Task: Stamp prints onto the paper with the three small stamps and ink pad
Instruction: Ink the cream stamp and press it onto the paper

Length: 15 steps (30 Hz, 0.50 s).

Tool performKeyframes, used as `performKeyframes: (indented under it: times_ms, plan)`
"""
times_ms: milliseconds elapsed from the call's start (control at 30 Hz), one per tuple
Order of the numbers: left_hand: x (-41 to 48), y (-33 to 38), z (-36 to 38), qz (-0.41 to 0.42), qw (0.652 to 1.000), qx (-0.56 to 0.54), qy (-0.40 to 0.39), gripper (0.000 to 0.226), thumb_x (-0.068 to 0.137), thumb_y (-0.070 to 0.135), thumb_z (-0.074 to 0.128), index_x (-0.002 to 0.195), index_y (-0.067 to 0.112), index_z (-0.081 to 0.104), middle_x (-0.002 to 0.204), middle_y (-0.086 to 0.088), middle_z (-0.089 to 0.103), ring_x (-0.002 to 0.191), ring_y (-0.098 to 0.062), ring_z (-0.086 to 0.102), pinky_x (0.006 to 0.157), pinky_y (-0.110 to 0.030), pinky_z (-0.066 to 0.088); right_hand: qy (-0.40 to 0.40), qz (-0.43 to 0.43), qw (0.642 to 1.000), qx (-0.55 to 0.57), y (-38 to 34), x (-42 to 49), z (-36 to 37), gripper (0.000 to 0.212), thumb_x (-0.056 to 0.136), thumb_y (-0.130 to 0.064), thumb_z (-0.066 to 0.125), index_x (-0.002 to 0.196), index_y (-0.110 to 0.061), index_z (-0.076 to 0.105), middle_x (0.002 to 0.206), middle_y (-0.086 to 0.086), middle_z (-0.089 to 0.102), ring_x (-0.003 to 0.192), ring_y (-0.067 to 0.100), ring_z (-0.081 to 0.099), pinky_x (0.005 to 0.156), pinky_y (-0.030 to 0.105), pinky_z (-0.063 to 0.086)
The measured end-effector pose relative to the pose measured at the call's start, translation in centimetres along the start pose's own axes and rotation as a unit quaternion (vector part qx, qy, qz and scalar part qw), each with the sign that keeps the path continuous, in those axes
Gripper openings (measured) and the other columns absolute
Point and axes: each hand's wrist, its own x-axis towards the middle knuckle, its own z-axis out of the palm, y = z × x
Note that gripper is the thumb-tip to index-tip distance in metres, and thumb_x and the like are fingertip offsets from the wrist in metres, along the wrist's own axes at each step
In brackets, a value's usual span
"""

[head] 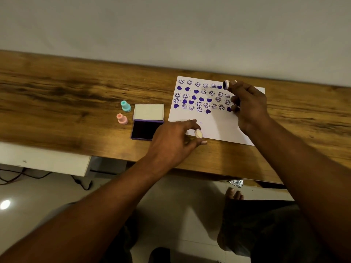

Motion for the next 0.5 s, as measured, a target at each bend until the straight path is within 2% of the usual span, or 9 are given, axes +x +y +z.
performKeyframes:
  times_ms: [67,133,200,267,333,400,500]
  plan:
    - [0.2,-0.1,-0.2,-0.031,0.999,-0.028,0.028,0.042,0.083,0.052,0.082,0.117,0.028,0.077,0.122,0.004,0.076,0.116,-0.015,0.068,0.087,-0.019,0.044,-0.038,-0.04,0.998,-0.033,0.0,-0.7,0.4,0.009,0.085,-0.027,0.086,0.09,-0.023,0.08,0.082,-0.009,0.076,0.064,0.006,0.056,0.056,0.022,0.043]
    - [0.5,-0.3,-0.5,-0.059,0.996,-0.039,0.057,0.046,0.081,0.053,0.083,0.118,0.028,0.078,0.12,0.003,0.077,0.114,-0.012,0.068,0.081,-0.011,0.04,-0.109,-0.106,0.987,-0.06,0.1,-1.8,1.2,0.013,0.086,-0.021,0.087,0.096,-0.019,0.079,0.079,-0.009,0.078,0.066,0.002,0.064,0.058,0.016,0.046]
    - [0.8,-0.5,-0.9,-0.077,0.992,-0.059,0.079,0.042,0.08,0.052,0.085,0.113,0.028,0.079,0.117,0.004,0.078,0.113,-0.009,0.068,0.079,-0.009,0.043,-0.179,-0.155,0.968,-0.079,0.3,-3.0,2.1,0.017,0.085,-0.016,0.088,0.098,-0.013,0.078,0.081,-0.004,0.081,0.074,0.003,0.073,0.063,0.014,0.05]
    - [1.1,-0.7,-1.3,-0.093,0.987,-0.089,0.093,0.04,0.079,0.051,0.086,0.109,0.025,0.08,0.115,0.005,0.078,0.112,-0.008,0.069,0.086,-0.023,0.056,-0.22,-0.18,0.954,-0.097,0.5,-4.1,3.0,0.02,0.083,-0.019,0.09,0.098,-0.013,0.078,0.088,0.002,0.082,0.086,0.013,0.079,0.071,0.021,0.056]
    - [1.2,-0.8,-1.7,-0.116,0.981,-0.113,0.103,0.044,0.078,0.05,0.087,0.111,0.021,0.08,0.115,0.004,0.079,0.112,-0.008,0.071,0.094,-0.037,0.06,-0.242,-0.205,0.942,-0.113,0.8,-4.9,3.5,0.02,0.083,-0.02,0.09,0.099,-0.015,0.079,0.093,0.002,0.082,0.091,0.02,0.08,0.077,0.028,0.06]
    - [1.3,-0.8,-2.1,-0.131,0.977,-0.123,0.115,0.048,0.078,0.05,0.087,0.114,0.019,0.08,0.115,0.002,0.079,0.11,-0.008,0.072,0.094,-0.038,0.061,-0.248,-0.229,0.932,-0.132,1.0,-5.4,3.7,0.02,0.083,-0.022,0.09,0.099,-0.02,0.079,0.094,-0.003,0.082,0.09,0.018,0.079,0.079,0.028,0.061]
    - [1.3,-0.8,-2.5,-0.138,0.973,-0.13,0.134,0.05,0.078,0.047,0.088,0.115,0.015,0.079,0.113,0.001,0.079,0.106,-0.009,0.073,0.09,-0.038,0.062,-0.249,-0.237,0.926,-0.157,1.2,-6.0,4.1,0.019,0.083,-0.026,0.09,0.099,-0.024,0.079,0.093,-0.009,0.081,0.087,0.012,0.077,0.074,0.021,0.059]
